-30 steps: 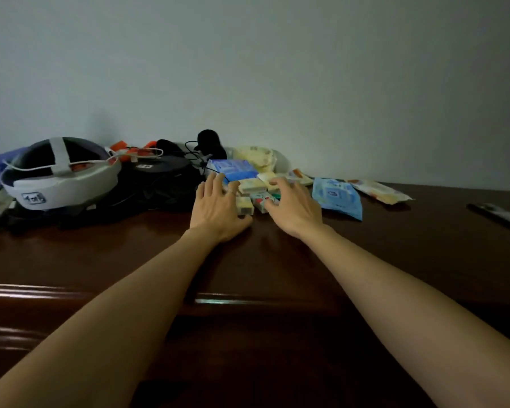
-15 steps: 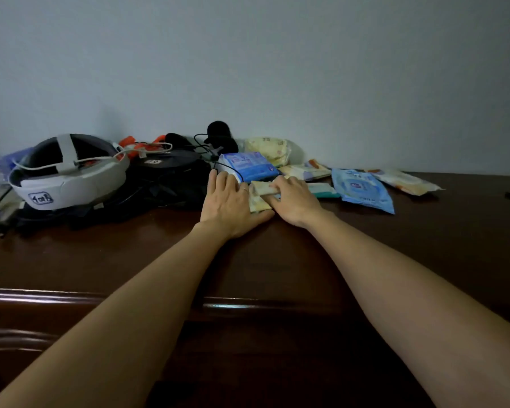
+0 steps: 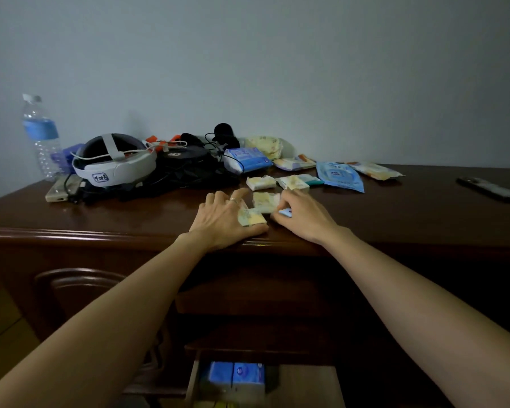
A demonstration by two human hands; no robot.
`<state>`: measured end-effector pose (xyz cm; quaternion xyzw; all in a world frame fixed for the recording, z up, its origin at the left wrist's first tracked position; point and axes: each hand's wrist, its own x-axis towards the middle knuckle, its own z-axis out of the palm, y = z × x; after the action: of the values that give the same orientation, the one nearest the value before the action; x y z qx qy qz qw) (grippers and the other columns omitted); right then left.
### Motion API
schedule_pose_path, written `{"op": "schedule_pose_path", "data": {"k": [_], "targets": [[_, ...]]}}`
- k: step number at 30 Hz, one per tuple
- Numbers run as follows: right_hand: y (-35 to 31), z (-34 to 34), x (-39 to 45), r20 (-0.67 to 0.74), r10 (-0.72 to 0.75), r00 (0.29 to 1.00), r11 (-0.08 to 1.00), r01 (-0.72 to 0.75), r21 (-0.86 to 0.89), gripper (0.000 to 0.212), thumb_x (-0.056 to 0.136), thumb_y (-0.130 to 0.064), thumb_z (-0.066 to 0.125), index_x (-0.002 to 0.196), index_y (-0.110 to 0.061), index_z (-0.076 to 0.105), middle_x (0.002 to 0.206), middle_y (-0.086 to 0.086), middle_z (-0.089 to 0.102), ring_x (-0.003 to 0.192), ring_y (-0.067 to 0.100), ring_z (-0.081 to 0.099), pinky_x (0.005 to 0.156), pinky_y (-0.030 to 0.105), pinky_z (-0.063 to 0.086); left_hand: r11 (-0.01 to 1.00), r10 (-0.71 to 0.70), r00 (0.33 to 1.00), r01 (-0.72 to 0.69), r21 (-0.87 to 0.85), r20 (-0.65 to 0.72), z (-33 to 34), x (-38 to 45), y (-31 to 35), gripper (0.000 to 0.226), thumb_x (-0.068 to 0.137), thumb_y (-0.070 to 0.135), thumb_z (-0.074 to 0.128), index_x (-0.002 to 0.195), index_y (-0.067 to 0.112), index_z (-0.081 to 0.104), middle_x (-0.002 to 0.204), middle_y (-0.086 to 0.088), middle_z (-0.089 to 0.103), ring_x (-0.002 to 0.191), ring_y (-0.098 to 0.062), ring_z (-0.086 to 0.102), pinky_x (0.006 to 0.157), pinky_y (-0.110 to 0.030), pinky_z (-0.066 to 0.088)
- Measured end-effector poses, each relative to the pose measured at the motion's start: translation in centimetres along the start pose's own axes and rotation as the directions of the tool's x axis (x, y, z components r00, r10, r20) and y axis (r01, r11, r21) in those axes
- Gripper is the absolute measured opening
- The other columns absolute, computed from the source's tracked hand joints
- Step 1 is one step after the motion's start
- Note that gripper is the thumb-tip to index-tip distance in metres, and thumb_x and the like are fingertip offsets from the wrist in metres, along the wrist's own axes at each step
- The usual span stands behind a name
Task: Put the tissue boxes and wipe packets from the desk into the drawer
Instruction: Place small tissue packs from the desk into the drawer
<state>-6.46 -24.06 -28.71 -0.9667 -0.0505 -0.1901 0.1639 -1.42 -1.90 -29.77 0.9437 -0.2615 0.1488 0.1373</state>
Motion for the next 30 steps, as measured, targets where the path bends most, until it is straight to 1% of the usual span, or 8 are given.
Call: {"op": "schedule_pose_path", "data": {"k": [2, 5, 9, 14, 19, 21, 27, 30], "targets": [[-0.4, -0.3, -1.0, 0.000, -0.020, 1.000, 1.000, 0.020, -0.019, 0.024, 0.091, -0.047, 0.066, 0.085, -0.029, 0.051, 0.137, -0.005, 0.057, 0.123, 0.019, 0.054, 0.076, 0.036, 0.045, 1.000, 0.007, 1.000, -0.006, -0.029, 0.016, -0.5, -1.4, 0.1, 0.094, 0.062, 0.099, 0.040, 0.139, 0.046, 0.042, 0.127, -0.009, 0.045, 0.118, -0.033, 0.044, 0.095, -0.044, 0.042], [-1.3, -0.4, -1.7, 0.008, 0.023, 1.000, 0.999, -0.023, -0.043, 0.026, 0.093, -0.050, 0.063, 0.097, -0.031, 0.046, 0.104, -0.007, 0.062, 0.097, 0.020, 0.064, 0.063, 0.034, 0.043, 0.999, 0.036, 0.996, -0.038, -0.021, -0.083, -1.1, -3.8, 0.1, 0.087, 0.068, 0.092, 0.049, 0.137, 0.041, 0.051, 0.124, -0.006, 0.046, 0.115, -0.030, 0.047, 0.096, -0.043, 0.046], [-2.9, 0.3, -2.4, -0.074, 0.076, 0.994, 0.997, -0.076, 0.003, 0.057, 0.091, -0.046, 0.067, 0.136, -0.034, 0.035, 0.127, -0.002, 0.059, 0.109, 0.024, 0.063, 0.073, 0.038, 0.049, 0.993, 0.103, 0.969, -0.114, -0.036, -0.226, -1.5, -7.5, -0.2, 0.069, 0.072, 0.076, 0.065, 0.128, 0.036, 0.057, 0.122, -0.003, 0.051, 0.111, -0.028, 0.054, 0.089, -0.042, 0.052], [-5.6, 1.8, -1.5, -0.465, 0.153, 0.872, 0.986, -0.103, 0.131, 0.050, 0.093, -0.038, 0.057, 0.143, -0.036, 0.048, 0.144, -0.002, 0.052, 0.126, 0.023, 0.056, 0.088, 0.042, 0.054, 0.980, 0.046, 0.905, -0.123, -0.156, -0.423, 0.5, -13.1, -0.7, 0.060, 0.075, 0.074, 0.063, 0.122, 0.038, 0.055, 0.116, 0.010, 0.059, 0.099, -0.013, 0.063, 0.067, -0.029, 0.052], [-6.6, 3.3, 1.5, 0.049, 0.048, 0.998, 0.981, -0.037, -0.192, 0.062, 0.088, -0.078, 0.039, 0.141, -0.048, 0.052, 0.150, -0.003, 0.053, 0.132, 0.030, 0.049, 0.086, 0.041, 0.043, 0.982, -0.103, 0.974, 0.067, -0.178, -0.203, 5.5, -18.9, -4.5, 0.066, 0.076, 0.084, 0.054, 0.125, 0.040, 0.051, 0.107, 0.010, 0.063, 0.083, -0.015, 0.068, 0.058, -0.025, 0.037], [-7.0, 3.4, 1.9, 0.052, 0.005, 0.999, 0.979, 0.006, -0.202, 0.062, 0.083, -0.082, 0.043, 0.129, -0.044, 0.059, 0.135, -0.001, 0.063, 0.122, 0.032, 0.055, 0.079, 0.039, 0.040, 0.979, -0.159, 0.982, 0.143, -0.147, -0.103, 7.5, -20.6, -6.1, 0.070, 0.074, 0.089, 0.049, 0.126, 0.041, 0.050, 0.105, 0.011, 0.062, 0.081, -0.016, 0.068, 0.053, -0.024, 0.034], [-10.8, 4.6, -1.5, -0.248, -0.163, 0.955, 0.977, 0.122, -0.172, 0.034, 0.088, -0.058, 0.059, 0.098, -0.025, 0.060, 0.099, 0.000, 0.067, 0.092, 0.027, 0.064, 0.063, 0.033, 0.038, 0.987, -0.145, 0.989, 0.142, -0.076, -0.033, 11.5, -21.9, -7.3, 0.073, 0.074, 0.092, 0.045, 0.125, 0.040, 0.049, 0.102, 0.010, 0.061, 0.077, -0.014, 0.066, 0.047, -0.020, 0.028], [-13.0, 6.9, -6.2, -0.565, -0.396, 0.723, 0.918, 0.329, -0.222, 0.022, 0.094, -0.036, 0.064, 0.087, -0.015, 0.067, 0.082, 0.002, 0.065, 0.075, 0.025, 0.062, 0.059, 0.035, 0.044, 0.987, -0.141, 0.990, 0.141, -0.076, 0.014, 13.7, -22.9, -7.4, 0.077, 0.074, 0.093, 0.042, 0.128, 0.040, 0.048, 0.106, 0.009, 0.061, 0.082, -0.015, 0.067, 0.052, -0.024, 0.038]]}}
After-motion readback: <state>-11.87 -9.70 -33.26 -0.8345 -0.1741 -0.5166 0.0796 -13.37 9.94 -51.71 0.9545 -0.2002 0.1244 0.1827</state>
